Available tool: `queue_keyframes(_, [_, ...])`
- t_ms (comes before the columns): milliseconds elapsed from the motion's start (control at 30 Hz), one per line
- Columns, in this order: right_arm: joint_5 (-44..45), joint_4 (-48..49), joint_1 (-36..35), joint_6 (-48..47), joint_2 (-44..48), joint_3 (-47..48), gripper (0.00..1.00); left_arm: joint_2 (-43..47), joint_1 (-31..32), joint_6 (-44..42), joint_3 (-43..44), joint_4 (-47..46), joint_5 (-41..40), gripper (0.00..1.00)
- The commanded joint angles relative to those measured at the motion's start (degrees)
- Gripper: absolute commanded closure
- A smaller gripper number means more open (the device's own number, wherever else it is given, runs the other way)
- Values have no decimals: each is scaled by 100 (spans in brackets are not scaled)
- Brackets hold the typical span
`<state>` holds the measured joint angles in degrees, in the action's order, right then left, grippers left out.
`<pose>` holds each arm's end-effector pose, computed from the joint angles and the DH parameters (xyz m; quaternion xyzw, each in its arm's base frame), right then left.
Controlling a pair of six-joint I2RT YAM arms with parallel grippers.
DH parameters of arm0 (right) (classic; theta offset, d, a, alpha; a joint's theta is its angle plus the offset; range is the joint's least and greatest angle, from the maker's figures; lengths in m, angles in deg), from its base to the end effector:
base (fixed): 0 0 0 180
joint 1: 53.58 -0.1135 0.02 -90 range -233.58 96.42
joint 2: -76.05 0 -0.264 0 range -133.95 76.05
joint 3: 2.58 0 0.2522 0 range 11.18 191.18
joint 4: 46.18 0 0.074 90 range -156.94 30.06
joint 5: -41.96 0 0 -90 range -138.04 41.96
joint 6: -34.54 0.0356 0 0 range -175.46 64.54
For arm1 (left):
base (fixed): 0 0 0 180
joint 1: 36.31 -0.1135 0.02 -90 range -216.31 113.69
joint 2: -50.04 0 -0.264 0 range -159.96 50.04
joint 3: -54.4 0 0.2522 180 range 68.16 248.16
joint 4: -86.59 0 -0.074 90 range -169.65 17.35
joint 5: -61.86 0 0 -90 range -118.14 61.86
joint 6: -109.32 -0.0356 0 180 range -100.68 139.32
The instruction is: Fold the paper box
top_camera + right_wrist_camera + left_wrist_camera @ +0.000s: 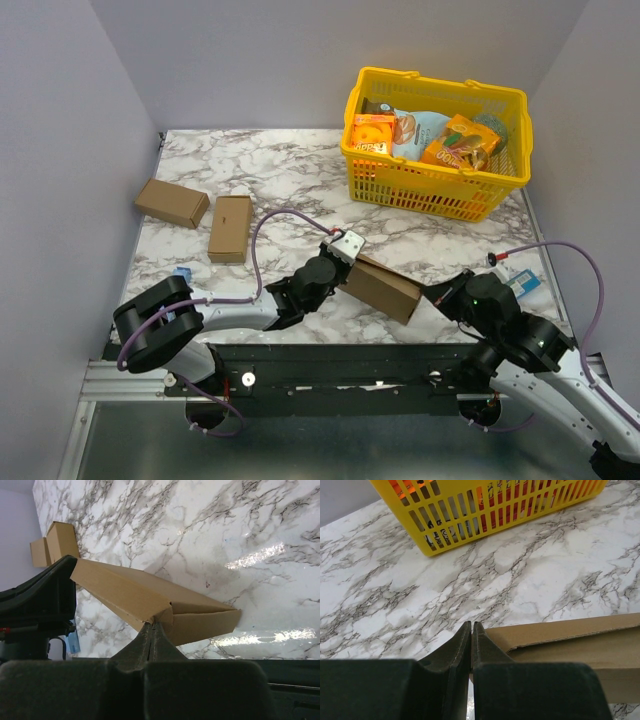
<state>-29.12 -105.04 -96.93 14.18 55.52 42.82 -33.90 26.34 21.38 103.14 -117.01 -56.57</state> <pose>0.0740 0.0540 0.2520 0.2732 0.8305 0.3061 0.3767 0.1535 -0.2599 0.2095 0.2449 0.7269 -0.1671 0.6194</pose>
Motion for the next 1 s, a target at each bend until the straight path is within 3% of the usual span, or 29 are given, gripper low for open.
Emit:
queue_keyframes(0, [191,423,37,357,173,-96,100,-465,291,13,-325,1425,259,85])
queue_keyframes(533, [130,178,37,14,-143,-79,100,-579,414,13,-176,1583,74,85])
queue_keyframes(967, [-117,-728,37,-530,-328,44,99,-615,406,259,-62,1821,-32,87])
